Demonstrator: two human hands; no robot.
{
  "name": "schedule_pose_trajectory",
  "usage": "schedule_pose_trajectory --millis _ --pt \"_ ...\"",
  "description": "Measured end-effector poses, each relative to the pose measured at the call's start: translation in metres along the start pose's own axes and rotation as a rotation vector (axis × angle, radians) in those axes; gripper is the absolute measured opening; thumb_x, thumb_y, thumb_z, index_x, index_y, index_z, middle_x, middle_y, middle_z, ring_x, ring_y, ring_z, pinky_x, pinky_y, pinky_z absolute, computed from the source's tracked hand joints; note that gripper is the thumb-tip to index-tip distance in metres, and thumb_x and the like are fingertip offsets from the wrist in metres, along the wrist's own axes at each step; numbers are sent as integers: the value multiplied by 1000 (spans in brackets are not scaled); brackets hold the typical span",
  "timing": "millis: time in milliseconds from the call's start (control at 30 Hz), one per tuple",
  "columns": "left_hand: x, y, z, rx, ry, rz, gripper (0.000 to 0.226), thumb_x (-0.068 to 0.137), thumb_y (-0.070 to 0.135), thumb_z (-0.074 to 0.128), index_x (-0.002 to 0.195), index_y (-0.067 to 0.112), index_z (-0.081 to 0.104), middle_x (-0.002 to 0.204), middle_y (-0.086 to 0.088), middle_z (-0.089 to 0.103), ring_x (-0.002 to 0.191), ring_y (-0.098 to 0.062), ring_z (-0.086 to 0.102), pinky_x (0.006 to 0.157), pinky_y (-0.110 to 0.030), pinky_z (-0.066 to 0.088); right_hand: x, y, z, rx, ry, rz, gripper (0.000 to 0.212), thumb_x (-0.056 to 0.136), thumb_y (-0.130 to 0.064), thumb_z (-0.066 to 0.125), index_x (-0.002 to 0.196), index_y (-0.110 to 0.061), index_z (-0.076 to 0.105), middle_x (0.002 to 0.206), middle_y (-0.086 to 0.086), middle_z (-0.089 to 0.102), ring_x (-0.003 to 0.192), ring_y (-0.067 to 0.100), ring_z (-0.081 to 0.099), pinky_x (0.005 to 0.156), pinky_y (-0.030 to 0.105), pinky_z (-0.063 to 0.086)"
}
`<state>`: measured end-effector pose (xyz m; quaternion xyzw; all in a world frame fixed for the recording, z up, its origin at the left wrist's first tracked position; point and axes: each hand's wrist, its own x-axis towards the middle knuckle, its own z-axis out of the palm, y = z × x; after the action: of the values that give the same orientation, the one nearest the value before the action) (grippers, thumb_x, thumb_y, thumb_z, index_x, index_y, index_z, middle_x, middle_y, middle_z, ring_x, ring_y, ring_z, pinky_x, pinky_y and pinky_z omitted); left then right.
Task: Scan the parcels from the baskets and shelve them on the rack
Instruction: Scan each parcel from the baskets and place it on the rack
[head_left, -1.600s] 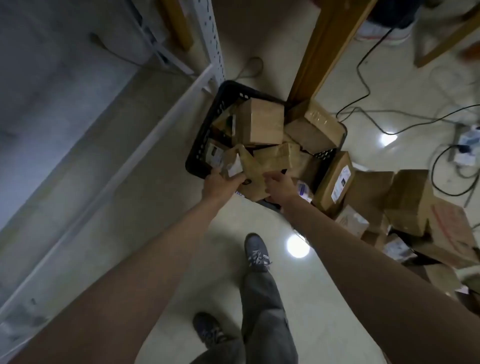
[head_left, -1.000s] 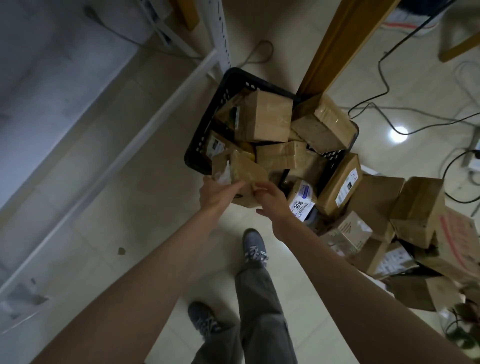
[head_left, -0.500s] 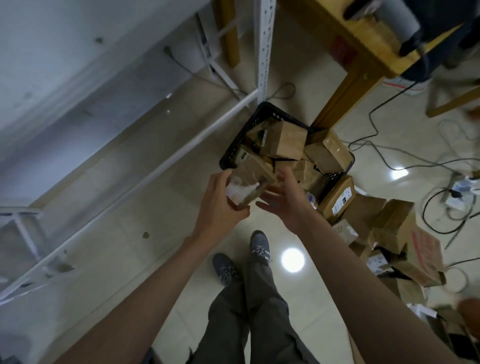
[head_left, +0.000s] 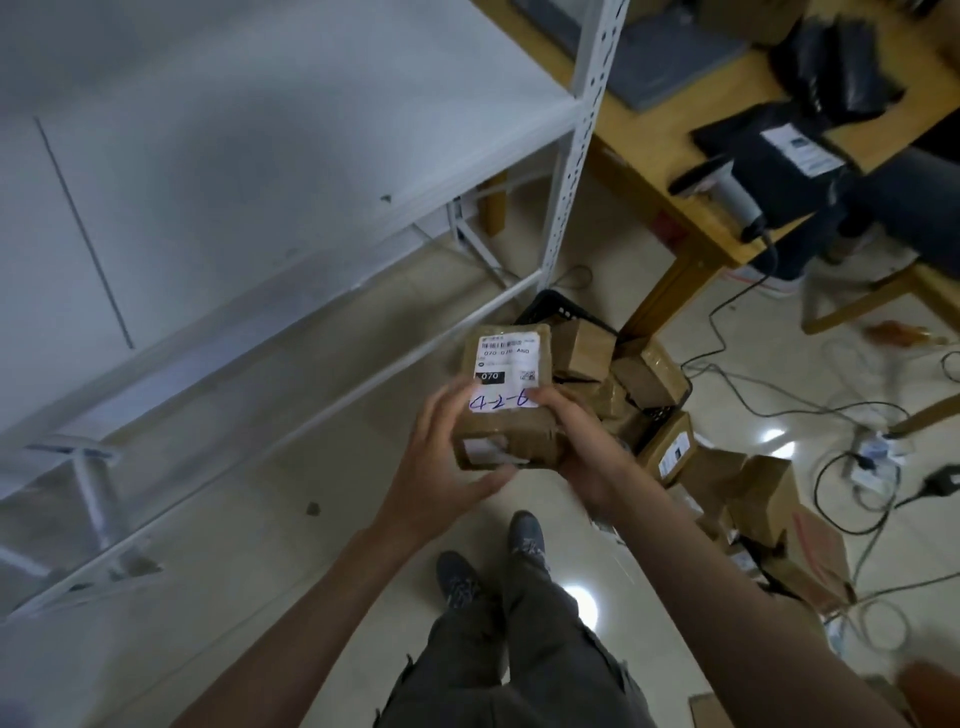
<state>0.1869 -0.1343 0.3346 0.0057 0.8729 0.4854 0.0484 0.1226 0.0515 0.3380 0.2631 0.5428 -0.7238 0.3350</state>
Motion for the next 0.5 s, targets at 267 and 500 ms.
schedule_pose_trajectory --millis 267,500 --pt "43 50 2 -830 173 -736 49 87 39 76 129 19 61 121 -5 72 103 -20 72 87 -37 59 3 -17 9 245 -47 -141 70 90 -23 71 149 -14 36 130 15 69 119 35 67 102 63 49" --pt "96 73 30 -1040 159 -805 45 90 24 72 131 10 61 123 -16 70 113 -32 68 96 -44 57 21 -67 -18 132 26 -131 59 91 -43 68 142 -26 43 126 8 71 109 28 71 79 43 62"
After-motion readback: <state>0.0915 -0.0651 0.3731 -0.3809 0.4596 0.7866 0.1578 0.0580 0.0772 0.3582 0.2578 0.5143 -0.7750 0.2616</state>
